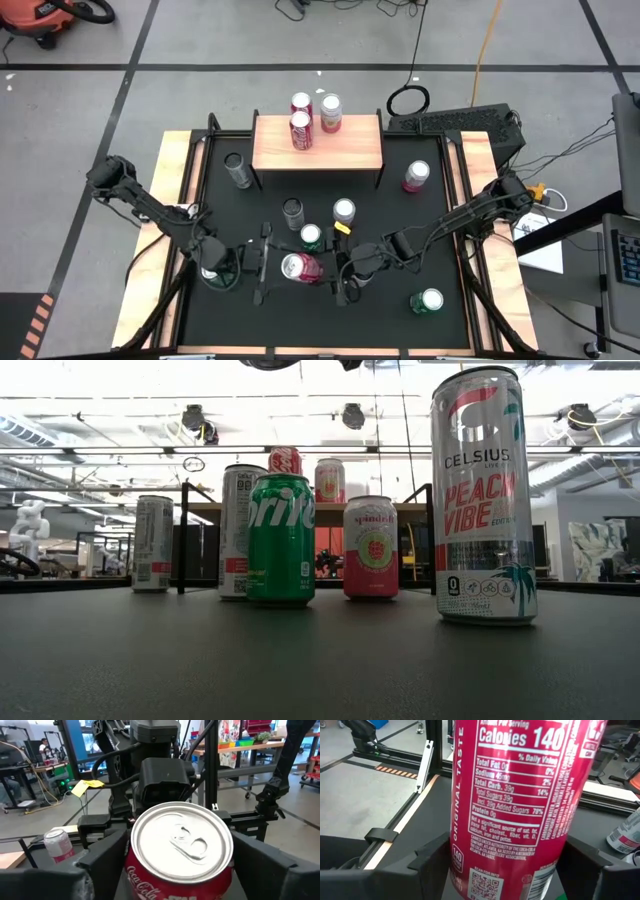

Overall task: Place canned beverage on shelf
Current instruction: Put the red soda can on the shelf aligned with the other red soda cans

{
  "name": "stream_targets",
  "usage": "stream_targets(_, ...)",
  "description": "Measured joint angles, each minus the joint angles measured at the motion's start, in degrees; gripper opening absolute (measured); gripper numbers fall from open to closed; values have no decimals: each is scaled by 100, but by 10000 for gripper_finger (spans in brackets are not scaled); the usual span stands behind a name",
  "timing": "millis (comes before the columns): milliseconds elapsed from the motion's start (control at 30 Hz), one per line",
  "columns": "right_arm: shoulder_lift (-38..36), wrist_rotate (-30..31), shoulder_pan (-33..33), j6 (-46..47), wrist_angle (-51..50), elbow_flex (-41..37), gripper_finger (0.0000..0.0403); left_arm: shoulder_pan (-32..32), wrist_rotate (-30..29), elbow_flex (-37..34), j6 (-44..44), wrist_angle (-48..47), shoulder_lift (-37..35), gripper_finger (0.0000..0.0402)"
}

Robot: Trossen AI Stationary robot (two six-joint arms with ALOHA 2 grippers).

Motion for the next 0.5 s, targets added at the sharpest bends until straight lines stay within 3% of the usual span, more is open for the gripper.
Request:
stream_targets(233, 4, 40, -4, -10, -52, 0, 285, 105, 133, 0, -1, -131, -4, 288)
stream_targets(500, 2, 73, -7, 36, 7, 15, 347, 107, 215, -4, 145, -244, -8, 284)
